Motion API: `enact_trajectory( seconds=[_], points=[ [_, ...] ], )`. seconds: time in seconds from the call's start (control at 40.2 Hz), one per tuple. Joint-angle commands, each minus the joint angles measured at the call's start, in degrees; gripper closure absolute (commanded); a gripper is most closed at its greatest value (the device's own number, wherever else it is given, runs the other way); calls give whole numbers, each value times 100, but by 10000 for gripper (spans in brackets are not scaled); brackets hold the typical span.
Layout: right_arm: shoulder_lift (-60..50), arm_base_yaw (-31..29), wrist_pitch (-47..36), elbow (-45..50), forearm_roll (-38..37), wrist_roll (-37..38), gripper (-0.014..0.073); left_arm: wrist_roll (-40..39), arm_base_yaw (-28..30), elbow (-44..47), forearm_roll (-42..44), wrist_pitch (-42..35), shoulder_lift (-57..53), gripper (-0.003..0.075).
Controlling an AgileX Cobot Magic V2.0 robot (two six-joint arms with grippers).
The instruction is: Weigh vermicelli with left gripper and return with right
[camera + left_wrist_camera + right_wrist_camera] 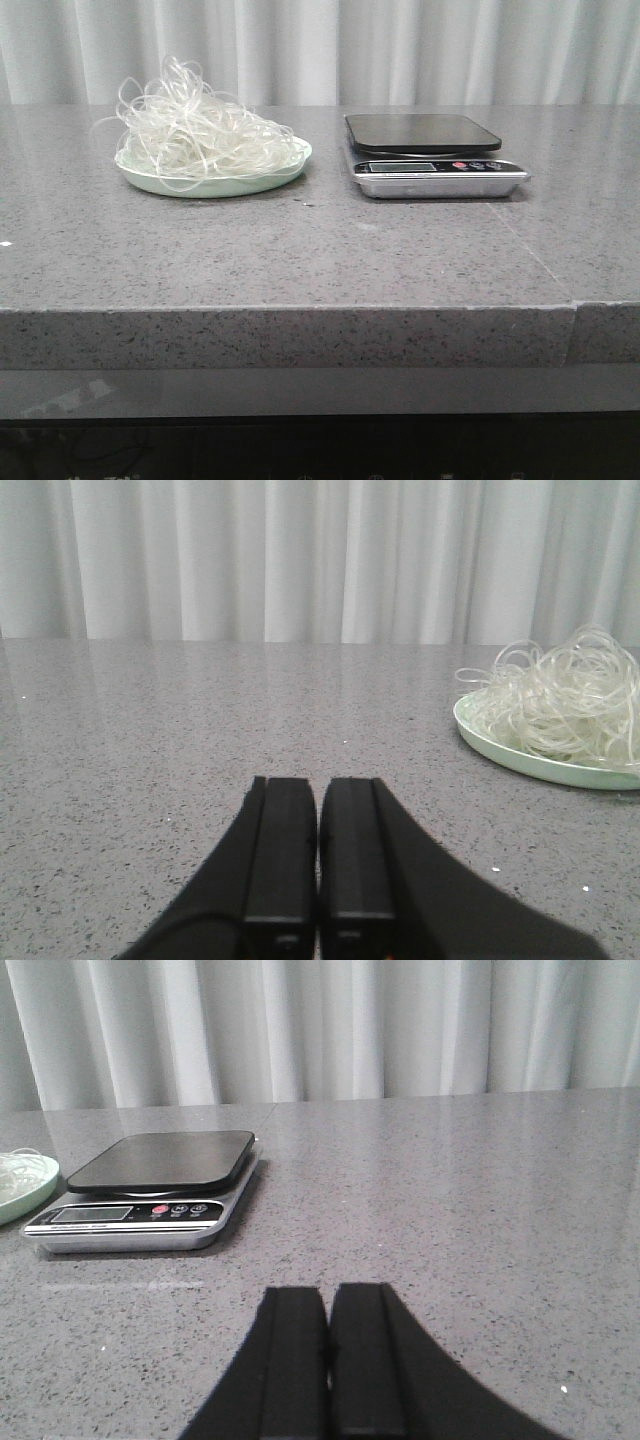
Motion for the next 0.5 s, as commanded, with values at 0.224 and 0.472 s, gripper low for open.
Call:
enact_trajectory(
  seconds=[0.224,0.472],
  points=[
    [-83,-21,-508,-14,-39,-42,430,-43,-34,210,-54,-464,-137,564],
    [-83,-21,-542,-14,-39,-42,430,-43,-34,210,-54,-464,-137,564]
  ],
)
